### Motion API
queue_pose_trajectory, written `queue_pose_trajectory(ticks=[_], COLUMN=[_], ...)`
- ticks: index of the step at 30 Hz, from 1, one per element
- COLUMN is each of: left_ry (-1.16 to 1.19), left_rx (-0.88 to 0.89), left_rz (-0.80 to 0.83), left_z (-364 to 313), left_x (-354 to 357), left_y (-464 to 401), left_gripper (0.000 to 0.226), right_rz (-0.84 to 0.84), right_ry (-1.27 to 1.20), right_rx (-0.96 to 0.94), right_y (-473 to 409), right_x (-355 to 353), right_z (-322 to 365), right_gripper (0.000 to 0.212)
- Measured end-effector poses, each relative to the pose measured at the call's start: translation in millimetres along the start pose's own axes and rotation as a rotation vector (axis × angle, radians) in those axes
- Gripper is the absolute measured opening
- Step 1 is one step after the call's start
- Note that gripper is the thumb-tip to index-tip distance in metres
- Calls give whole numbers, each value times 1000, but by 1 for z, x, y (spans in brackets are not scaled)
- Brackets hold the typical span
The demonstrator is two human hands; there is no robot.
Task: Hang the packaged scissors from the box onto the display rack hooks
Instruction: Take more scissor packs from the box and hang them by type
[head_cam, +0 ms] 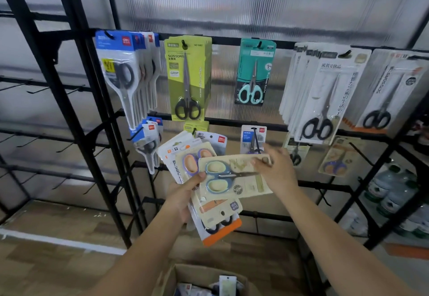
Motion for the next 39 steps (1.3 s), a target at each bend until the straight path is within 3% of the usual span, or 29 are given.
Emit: queue_pose_trajectory(ticks=[1,3,5,7,11,14,20,26,32,39], left_ry=[27,74,107,112,114,90,37,-22,-10,-65], left_rx=[17,36,41,33,-36,-72,-125,-184,-216,-182], left_rz=[-17,-32,-29,0,49,26,31,99,192,237], left_z=[-1,-2,-1,2,14,18,28,38,52,60], left_x=[-2,-5,-8,-8,3,7,4,21,46,63], left_y=[0,0,-2,-3,-2,-2,-11,-23,-28,-34], left_gripper=[16,12,11,14,32,53,60,45,53,14], right_rz=[-10,145,423,540,368,200,-125,-375,-538,-634], right_ry=[-88,-518,-961,-1173,-1185,-1182,-1223,-1161,-1132,-1063], right_rx=[107,406,593,527,435,419,397,431,488,540], right_y=[3,15,31,36,34,31,37,59,81,96], right_x=[0,16,38,50,63,59,20,-20,-45,-64], right_z=[-7,-25,-27,-16,-9,-16,-45,-89,-127,-153], right_gripper=[67,81,71,47,23,26,35,25,33,33])
Point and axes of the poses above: each hand's wrist, its own y-axis away from the middle knuckle, its own x-axis out of the palm, z = x × y, the point moved 6 cm from there along -y, towards the middle knuckle, and after that the axes turned 9 degrees about z, right-handed, at the moved point
